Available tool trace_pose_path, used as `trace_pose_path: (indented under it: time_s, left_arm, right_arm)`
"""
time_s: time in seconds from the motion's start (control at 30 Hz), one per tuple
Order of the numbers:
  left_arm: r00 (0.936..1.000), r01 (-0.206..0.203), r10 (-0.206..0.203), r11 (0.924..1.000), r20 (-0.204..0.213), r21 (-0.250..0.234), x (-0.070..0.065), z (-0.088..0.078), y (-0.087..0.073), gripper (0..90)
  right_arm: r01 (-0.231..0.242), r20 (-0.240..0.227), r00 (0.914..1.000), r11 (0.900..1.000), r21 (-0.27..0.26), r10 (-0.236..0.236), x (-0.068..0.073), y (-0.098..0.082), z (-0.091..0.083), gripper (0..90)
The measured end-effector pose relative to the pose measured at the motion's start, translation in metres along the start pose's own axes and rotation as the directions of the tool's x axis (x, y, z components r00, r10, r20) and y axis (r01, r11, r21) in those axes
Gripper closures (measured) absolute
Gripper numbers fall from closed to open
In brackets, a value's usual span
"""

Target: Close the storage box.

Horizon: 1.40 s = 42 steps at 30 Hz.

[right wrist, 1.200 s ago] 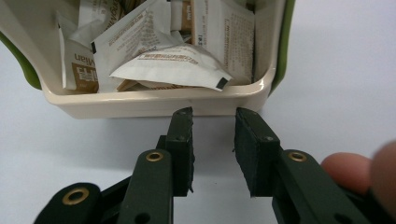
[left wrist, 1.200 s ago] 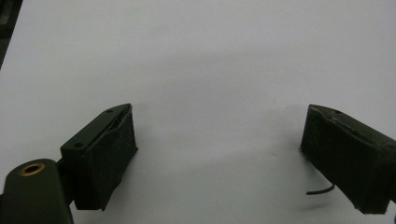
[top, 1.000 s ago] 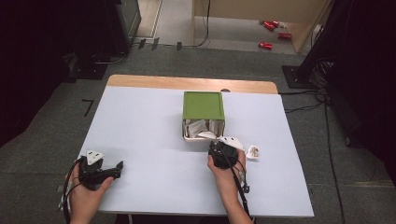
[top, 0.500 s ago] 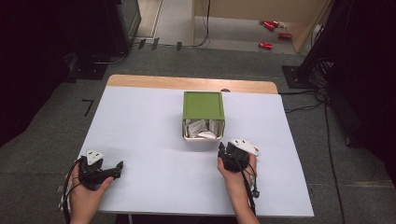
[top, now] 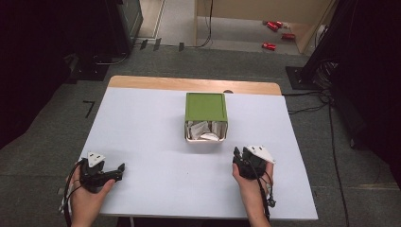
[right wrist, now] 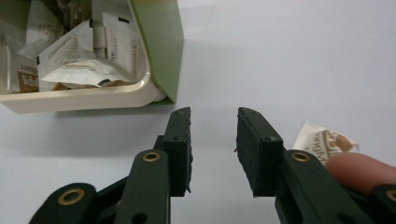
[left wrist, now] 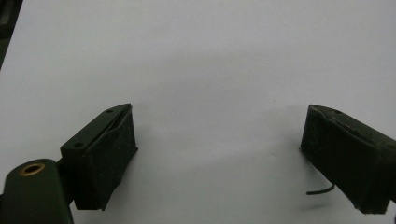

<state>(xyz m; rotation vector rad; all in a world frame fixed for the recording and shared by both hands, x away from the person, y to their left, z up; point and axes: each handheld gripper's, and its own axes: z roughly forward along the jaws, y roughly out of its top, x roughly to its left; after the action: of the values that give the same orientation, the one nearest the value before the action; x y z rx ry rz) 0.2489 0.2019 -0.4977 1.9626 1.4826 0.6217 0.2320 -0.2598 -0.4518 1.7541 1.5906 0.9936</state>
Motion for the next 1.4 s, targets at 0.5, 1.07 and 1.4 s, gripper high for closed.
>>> trace_pose_path:
  time_s: [0.5,1.07,1.4]
  left_arm:
    - [1.0,0.0,0.0,1.0,0.0,0.0,0.0,0.0,0.0,10.7]
    - [1.0,0.0,0.0,1.0,0.0,0.0,0.0,0.0,0.0,10.7]
    - [1.0,0.0,0.0,1.0,-0.001,0.0,0.0,0.0,0.0,10.7]
  right_arm:
    - [-0.044,0.049,0.9979,0.999,0.0,0.044,-0.035,-0.005,-0.009,62.5]
    - [-0.041,0.03,0.9987,0.999,-0.004,0.041,-0.064,-0.011,-0.017,47.7]
    - [0.056,0.001,0.9984,0.998,0.013,-0.056,-0.074,-0.019,-0.025,13.8]
